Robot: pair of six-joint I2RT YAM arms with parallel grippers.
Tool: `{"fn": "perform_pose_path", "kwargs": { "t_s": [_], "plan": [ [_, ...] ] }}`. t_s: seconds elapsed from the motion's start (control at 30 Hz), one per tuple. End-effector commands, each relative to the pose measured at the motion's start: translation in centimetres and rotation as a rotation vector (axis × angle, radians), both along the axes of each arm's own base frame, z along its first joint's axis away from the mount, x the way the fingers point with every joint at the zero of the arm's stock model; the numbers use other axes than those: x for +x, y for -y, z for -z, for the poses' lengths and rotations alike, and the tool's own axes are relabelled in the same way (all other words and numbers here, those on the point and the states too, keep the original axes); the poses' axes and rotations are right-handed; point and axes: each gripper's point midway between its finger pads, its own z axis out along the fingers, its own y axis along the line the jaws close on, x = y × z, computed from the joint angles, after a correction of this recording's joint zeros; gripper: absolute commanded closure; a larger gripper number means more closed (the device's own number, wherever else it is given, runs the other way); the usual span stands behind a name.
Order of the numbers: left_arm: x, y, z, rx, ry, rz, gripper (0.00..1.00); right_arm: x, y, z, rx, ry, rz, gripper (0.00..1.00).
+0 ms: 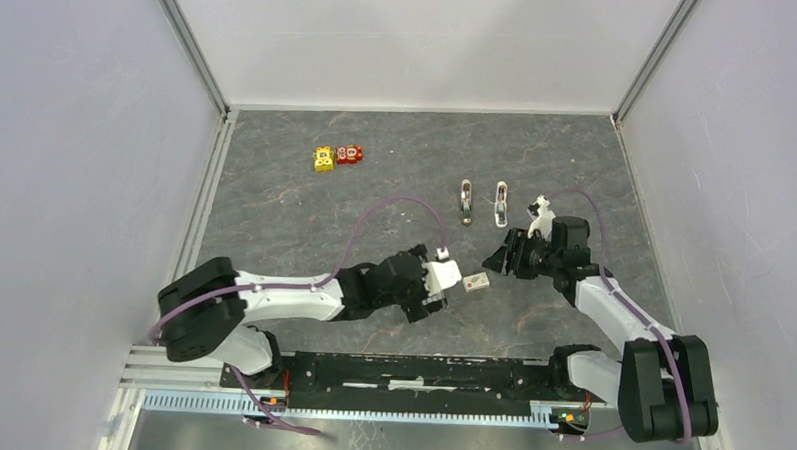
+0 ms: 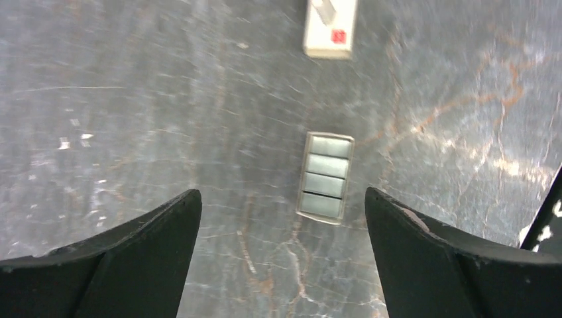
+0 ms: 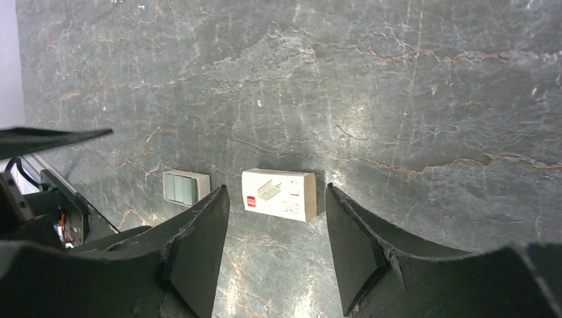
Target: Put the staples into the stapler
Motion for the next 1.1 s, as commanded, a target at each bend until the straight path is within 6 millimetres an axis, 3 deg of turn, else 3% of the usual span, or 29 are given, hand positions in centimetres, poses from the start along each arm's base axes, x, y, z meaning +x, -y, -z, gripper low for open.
{"fn": "perform_pose_path", "kwargs": {
  "t_s": [0.0,0.23,0.33,0.43,0.63,0.8,1.07],
  "plan": [
    [2.8,0.5,-7.5,-0.262,0.022,-0.124,0.00,1.1,-0.5,-3.0,-0.033,0.098,0.005,0.39],
    [5.8,-5.9,-13.9,-0.462,0.031,-0.373,0.00,0.4,-4.2,-4.7,-0.064,0.159,-0.057,0.40],
    [6.0,-9.0,-16.0,-0.491,0.011,-0.481,0.00,-0.1,-5.6,-5.0,-0.065,0.175,-0.080,0.42],
    [4.8,-11.2,-17.5,-0.487,0.021,-0.492,0.00,-0.4,-6.7,-5.0,-0.075,0.193,-0.091,0.46],
    [0.6,-14.2,-17.9,-0.482,0.049,-0.380,0.00,-1.5,-9.2,-4.4,-0.142,0.187,-0.143,0.50],
    [-0.3,-16.6,-17.3,-0.534,0.101,-0.431,0.00,-2.3,-11.8,-4.1,-0.200,0.180,-0.194,0.55],
    [-0.3,-17.2,-17.3,-0.533,0.121,-0.445,0.00,-2.5,-13.3,-2.5,-0.333,0.158,-0.199,0.60]
  ]
}}
